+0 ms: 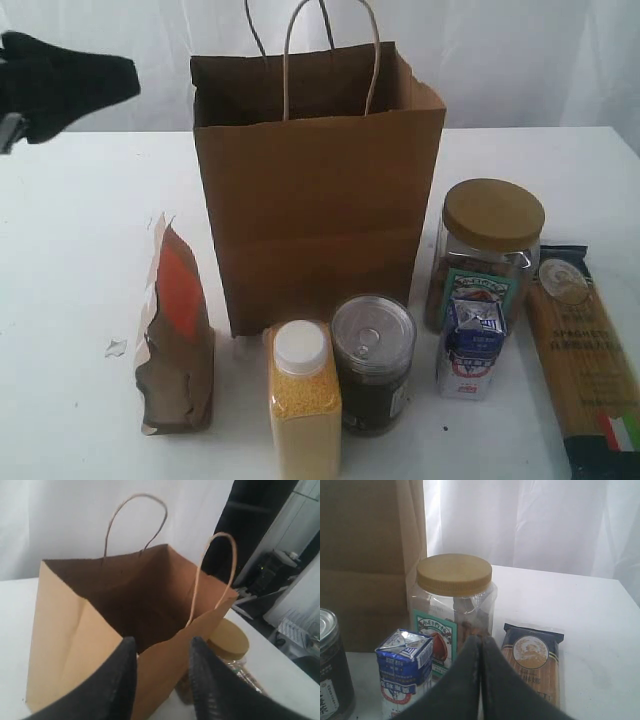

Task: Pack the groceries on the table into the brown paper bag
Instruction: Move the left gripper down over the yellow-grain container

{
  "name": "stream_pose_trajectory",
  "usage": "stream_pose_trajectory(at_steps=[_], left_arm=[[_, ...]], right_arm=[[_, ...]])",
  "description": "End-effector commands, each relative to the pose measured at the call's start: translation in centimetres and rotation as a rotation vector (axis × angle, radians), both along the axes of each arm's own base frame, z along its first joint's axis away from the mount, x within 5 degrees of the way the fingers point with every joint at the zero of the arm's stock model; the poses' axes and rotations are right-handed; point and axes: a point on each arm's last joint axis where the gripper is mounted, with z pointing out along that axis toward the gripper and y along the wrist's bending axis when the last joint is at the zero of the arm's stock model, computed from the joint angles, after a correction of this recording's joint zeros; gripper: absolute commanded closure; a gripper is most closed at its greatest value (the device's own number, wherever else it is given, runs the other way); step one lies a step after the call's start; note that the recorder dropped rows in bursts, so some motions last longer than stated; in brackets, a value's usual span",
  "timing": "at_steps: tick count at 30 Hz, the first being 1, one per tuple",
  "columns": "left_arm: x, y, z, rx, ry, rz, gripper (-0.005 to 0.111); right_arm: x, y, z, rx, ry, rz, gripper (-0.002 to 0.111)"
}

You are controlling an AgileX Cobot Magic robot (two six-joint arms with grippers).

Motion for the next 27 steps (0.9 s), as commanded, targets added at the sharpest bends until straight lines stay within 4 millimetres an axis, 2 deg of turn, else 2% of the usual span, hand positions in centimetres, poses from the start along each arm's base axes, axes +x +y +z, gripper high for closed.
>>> stream_pose_trajectory(at_steps=[1, 7, 14, 24, 27], left_arm=[[1.8, -0.7, -1.6, 0.039, 0.071, -0.018, 0.067], [2.6, -1.2, -2.8, 0.035, 0.14, -0.047, 0.067], [2.1, -1.6, -2.7, 0.062, 0.105, -0.124, 0.067], [0.0, -3.6, -1.6, 0.294, -0.246, -0.221, 0.067], [-0.5, -4.3, -1.2, 0.284, -0.32, -0.263, 0.067]], right_arm=[[0.0, 0.0, -0.1, 0.006, -0.01, -0.008, 0.108], [0.0, 0.0, -0.1, 0.006, -0.01, -0.008, 0.108], [0.0, 0.0, -0.1, 0.006, -0.01, -0.008, 0.108], [0.0, 0.0, -0.1, 0.006, -0.01, -0.008, 0.108], [0.0, 0.0, -0.1, 0.006, -0.01, -0.008, 0.108]])
